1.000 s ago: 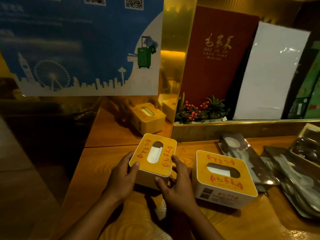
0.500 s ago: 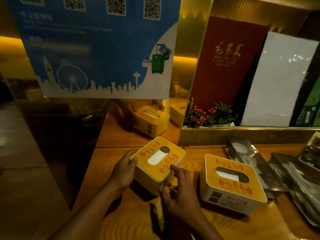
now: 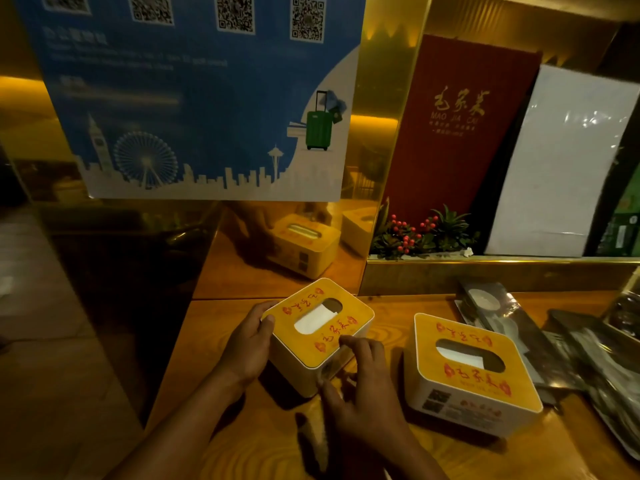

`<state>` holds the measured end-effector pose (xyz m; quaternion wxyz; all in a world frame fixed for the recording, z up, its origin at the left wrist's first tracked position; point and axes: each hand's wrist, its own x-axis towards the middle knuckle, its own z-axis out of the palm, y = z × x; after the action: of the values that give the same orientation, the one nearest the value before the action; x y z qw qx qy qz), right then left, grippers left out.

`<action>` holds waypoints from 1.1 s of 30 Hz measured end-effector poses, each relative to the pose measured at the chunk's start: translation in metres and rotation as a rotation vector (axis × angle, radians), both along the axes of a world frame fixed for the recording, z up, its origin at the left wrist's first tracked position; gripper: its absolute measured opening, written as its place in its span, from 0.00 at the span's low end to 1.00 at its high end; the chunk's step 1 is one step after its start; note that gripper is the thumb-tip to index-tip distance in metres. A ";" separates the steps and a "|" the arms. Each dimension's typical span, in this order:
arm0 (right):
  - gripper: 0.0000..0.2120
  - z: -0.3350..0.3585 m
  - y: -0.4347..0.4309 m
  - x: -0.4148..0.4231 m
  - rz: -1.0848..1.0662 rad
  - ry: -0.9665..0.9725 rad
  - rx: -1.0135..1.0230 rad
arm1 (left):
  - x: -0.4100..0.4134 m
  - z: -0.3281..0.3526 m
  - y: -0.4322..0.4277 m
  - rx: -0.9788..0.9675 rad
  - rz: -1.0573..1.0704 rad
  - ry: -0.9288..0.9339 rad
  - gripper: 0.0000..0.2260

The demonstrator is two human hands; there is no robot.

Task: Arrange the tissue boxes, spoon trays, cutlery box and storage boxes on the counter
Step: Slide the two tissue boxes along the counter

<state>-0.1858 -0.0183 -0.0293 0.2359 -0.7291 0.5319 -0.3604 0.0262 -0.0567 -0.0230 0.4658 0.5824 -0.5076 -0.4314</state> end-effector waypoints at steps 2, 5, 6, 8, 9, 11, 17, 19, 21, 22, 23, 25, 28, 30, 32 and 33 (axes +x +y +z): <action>0.46 0.005 -0.004 -0.002 0.050 0.005 0.057 | -0.006 0.000 0.010 -0.014 0.081 -0.055 0.12; 0.53 0.013 -0.015 -0.009 0.064 0.069 0.086 | -0.019 -0.003 0.037 -0.043 0.177 -0.070 0.08; 0.51 0.015 -0.020 -0.012 0.053 0.074 0.092 | -0.024 -0.001 0.046 -0.050 0.179 -0.063 0.07; 0.47 0.019 -0.028 -0.021 0.031 0.034 0.143 | -0.025 0.000 0.054 -0.056 0.196 -0.072 0.06; 0.45 0.021 -0.031 -0.025 0.021 -0.013 0.175 | -0.024 0.001 0.053 -0.054 0.217 -0.084 0.06; 0.44 0.019 -0.032 -0.031 -0.067 -0.092 0.188 | -0.018 0.004 0.046 -0.049 0.255 -0.128 0.09; 0.39 -0.003 -0.009 -0.005 -0.436 -0.192 0.190 | -0.010 0.010 -0.015 0.032 0.178 -0.142 0.33; 0.37 -0.008 -0.004 0.005 -0.449 -0.290 0.206 | -0.009 0.011 -0.031 0.029 0.076 -0.040 0.37; 0.37 -0.008 -0.003 0.013 -0.395 -0.403 0.226 | -0.010 0.011 -0.037 0.036 -0.035 0.036 0.36; 0.40 -0.007 -0.003 0.015 -0.368 -0.410 0.227 | -0.011 0.008 -0.039 0.033 -0.060 0.062 0.34; 0.45 -0.006 -0.005 0.014 -0.350 -0.383 0.214 | -0.010 0.004 -0.038 0.028 -0.052 0.072 0.31; 0.54 -0.001 -0.011 0.006 -0.318 -0.314 0.197 | -0.011 -0.005 -0.028 -0.017 0.026 0.063 0.26; 0.52 0.009 -0.019 -0.013 -0.167 -0.160 0.199 | -0.016 -0.016 0.002 -0.089 0.170 -0.053 0.21; 0.39 0.015 -0.023 -0.024 -0.108 0.066 0.132 | -0.019 -0.020 0.022 -0.145 0.200 -0.177 0.23; 0.34 0.018 -0.027 -0.029 -0.100 0.147 0.111 | -0.021 -0.023 0.033 -0.184 0.201 -0.251 0.24; 0.34 0.020 -0.027 -0.029 -0.095 0.154 0.116 | -0.021 -0.023 0.035 -0.187 0.198 -0.281 0.23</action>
<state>-0.2151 -0.0456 -0.0089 0.2187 -0.7139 0.6023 -0.2825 0.0055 -0.0214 -0.0462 0.4827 0.6382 -0.5456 -0.2491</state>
